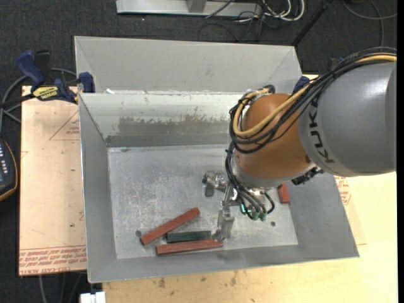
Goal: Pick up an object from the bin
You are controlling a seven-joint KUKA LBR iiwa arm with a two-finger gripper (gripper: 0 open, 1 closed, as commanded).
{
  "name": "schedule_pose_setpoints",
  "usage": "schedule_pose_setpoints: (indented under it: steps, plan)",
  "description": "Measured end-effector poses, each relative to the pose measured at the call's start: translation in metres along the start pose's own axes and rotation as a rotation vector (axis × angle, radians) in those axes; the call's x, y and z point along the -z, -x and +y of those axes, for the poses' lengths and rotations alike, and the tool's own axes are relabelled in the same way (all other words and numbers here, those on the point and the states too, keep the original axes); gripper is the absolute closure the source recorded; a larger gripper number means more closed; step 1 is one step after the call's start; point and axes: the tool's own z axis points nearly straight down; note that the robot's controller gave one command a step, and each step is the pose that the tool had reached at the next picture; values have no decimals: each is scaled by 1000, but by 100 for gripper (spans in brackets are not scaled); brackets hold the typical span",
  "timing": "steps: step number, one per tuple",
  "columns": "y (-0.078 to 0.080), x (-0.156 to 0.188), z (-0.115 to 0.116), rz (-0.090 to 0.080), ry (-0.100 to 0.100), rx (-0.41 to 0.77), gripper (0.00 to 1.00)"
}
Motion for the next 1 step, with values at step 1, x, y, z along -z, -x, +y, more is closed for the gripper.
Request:
schedule_pose_setpoints:
  steps: [1]
  plan:
    - [-7,-79,54,-21,0,354,0]
